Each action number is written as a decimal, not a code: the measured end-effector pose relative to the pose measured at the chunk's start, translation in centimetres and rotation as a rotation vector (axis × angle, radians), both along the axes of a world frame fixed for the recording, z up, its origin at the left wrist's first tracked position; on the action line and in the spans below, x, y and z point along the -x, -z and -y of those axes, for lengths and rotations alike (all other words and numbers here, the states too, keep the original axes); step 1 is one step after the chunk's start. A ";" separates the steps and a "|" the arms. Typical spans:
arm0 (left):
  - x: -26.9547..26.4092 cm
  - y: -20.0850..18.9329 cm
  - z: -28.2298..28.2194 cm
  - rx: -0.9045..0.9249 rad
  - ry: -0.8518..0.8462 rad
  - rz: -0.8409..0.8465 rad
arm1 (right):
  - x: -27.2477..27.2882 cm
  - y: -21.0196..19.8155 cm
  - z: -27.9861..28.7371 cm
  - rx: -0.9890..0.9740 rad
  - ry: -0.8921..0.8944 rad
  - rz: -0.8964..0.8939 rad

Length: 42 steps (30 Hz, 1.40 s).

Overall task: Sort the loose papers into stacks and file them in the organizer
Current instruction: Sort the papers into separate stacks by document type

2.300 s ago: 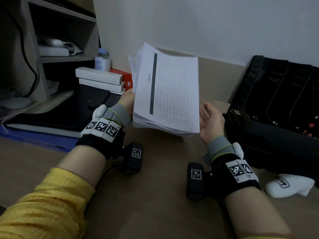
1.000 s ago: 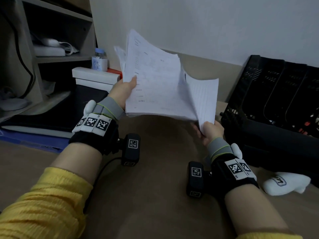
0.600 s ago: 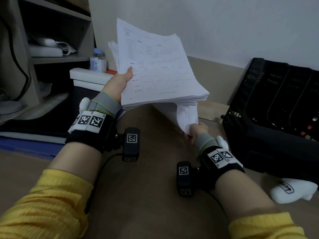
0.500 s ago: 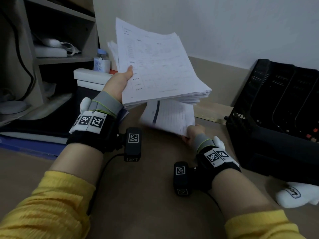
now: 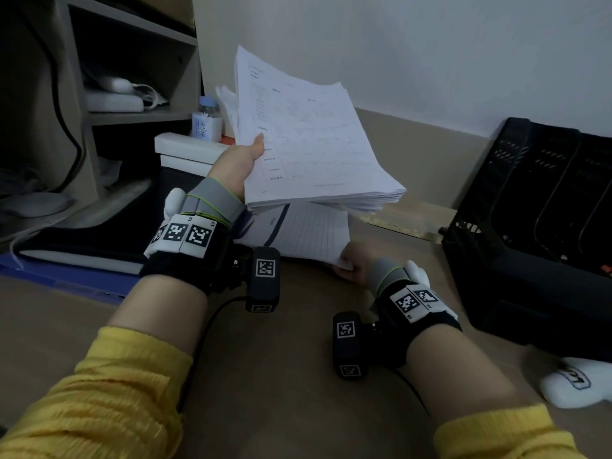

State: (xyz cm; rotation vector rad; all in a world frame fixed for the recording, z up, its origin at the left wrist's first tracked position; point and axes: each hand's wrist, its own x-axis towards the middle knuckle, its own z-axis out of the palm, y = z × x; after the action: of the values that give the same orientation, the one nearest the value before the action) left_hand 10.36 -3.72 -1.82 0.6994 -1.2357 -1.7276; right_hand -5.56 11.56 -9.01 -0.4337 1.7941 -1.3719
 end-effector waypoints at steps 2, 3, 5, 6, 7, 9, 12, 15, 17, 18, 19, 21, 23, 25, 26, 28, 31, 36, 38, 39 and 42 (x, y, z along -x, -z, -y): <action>-0.1 0.0 0.1 -0.007 0.010 -0.020 | -0.5 -0.3 -0.6 -0.019 -0.053 0.026; -0.1 0.0 0.1 -0.005 0.009 -0.017 | -0.5 -0.5 -0.8 -0.030 -0.077 0.032; -0.1 0.0 0.0 0.007 0.004 -0.003 | -0.6 -0.8 -1.0 -0.051 -0.095 0.038; -0.1 0.1 -0.1 0.016 0.003 0.002 | -0.7 -0.9 -1.2 -0.052 -0.095 0.044; 0.0 0.2 -0.1 0.023 0.001 0.007 | -0.7 -0.8 -1.2 -0.037 -0.083 0.048; 0.2 0.4 -0.2 0.035 -0.014 0.015 | -0.6 -0.5 -1.2 -0.011 -0.065 0.040; 0.4 0.8 -0.2 0.048 -0.041 0.025 | -1.0 -0.6 -1.3 -0.105 -0.108 -0.035; 0.4 0.7 -0.8 0.039 -0.034 0.026 | -0.5 -0.8 -1.3 -0.142 -0.063 -0.134; 0.4 0.7 -1.0 0.039 -0.023 0.037 | 0.7 -0.7 -1.2 -0.048 0.031 -0.217; 0.4 0.7 -0.9 0.041 -0.020 0.042 | 1.4 -0.7 -1.3 0.016 0.085 -0.240; 0.4 0.7 -1.1 0.042 -0.016 0.044 | 1.8 -0.7 -1.5 0.090 0.138 -0.228; 0.4 0.8 -1.1 0.047 -0.023 0.050 | 2.3 -0.9 -1.9 0.248 0.205 -0.144; 0.5 0.9 -1.2 0.060 -0.043 0.082 | 2.5 -1.3 -2.1 0.373 0.222 -0.072; 0.7 1.1 -1.3 0.080 -0.077 0.119 | 2.4 -1.4 -2.2 0.417 0.184 -0.038; 0.8 1.2 -1.3 0.087 -0.095 0.125 | 2.1 -1.5 -2.3 0.417 0.139 -0.028; 0.9 1.3 -1.3 0.096 -0.115 0.139 | 1.6 -1.5 -2.3 0.380 0.039 -0.050; 0.8 1.3 -1.3 0.108 -0.117 0.150 | 1.0 -1.6 -2.3 0.366 -0.021 -0.173; 0.8 1.3 -1.3 0.095 -0.101 0.129 | 0.9 -1.5 -2.2 0.465 0.028 -0.228; 0.9 1.3 -1.4 0.097 -0.090 0.125 | 0.9 -1.4 -2.1 0.495 0.055 -0.234; 0.9 1.3 -1.5 0.097 -0.087 0.126 | 1.0 -1.4 -2.1 0.509 0.070 -0.235; 0.9 1.2 -1.5 0.095 -0.080 0.135 | 1.2 -1.2 -1.9 0.541 0.147 -0.187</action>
State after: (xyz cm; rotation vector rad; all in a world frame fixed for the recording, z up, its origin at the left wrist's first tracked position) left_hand 9.50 -2.27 -3.05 0.8082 -1.3542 -1.5672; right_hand -6.77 13.48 -7.77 -0.7455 1.6043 -1.9831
